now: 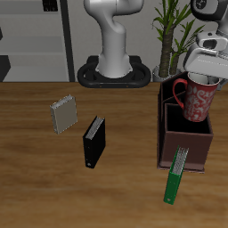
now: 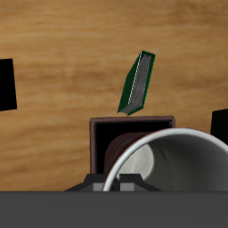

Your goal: Place the red mug into the left desk caddy's right compartment and place the green book into the left desk caddy's back compartment

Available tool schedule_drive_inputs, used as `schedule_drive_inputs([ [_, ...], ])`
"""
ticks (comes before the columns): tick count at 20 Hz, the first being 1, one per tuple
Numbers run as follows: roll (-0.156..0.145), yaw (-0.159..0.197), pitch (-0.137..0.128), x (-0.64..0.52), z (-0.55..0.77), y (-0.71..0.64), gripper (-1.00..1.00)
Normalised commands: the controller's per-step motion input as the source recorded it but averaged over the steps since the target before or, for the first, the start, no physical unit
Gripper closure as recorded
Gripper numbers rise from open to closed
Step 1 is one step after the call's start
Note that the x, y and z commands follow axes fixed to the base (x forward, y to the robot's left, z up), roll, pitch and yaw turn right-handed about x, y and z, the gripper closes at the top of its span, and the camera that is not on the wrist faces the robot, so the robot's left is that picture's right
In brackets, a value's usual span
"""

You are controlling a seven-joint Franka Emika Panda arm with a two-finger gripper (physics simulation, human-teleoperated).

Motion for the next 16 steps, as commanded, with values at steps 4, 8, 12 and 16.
schedule_drive_inputs([
  [4,-0.002,-0.029,0.02,0.09,-0.11,-0.02,1.0],
  [8,0.018,-0.021,0.04,0.05,-0.19,0.04,1.0],
  [12,0.014,-0.026,0.017,0.03,-0.1,0.11,1.0],
  [16,0.025,-0.014,0.027,0.04,-0.13,0.11,1.0],
])
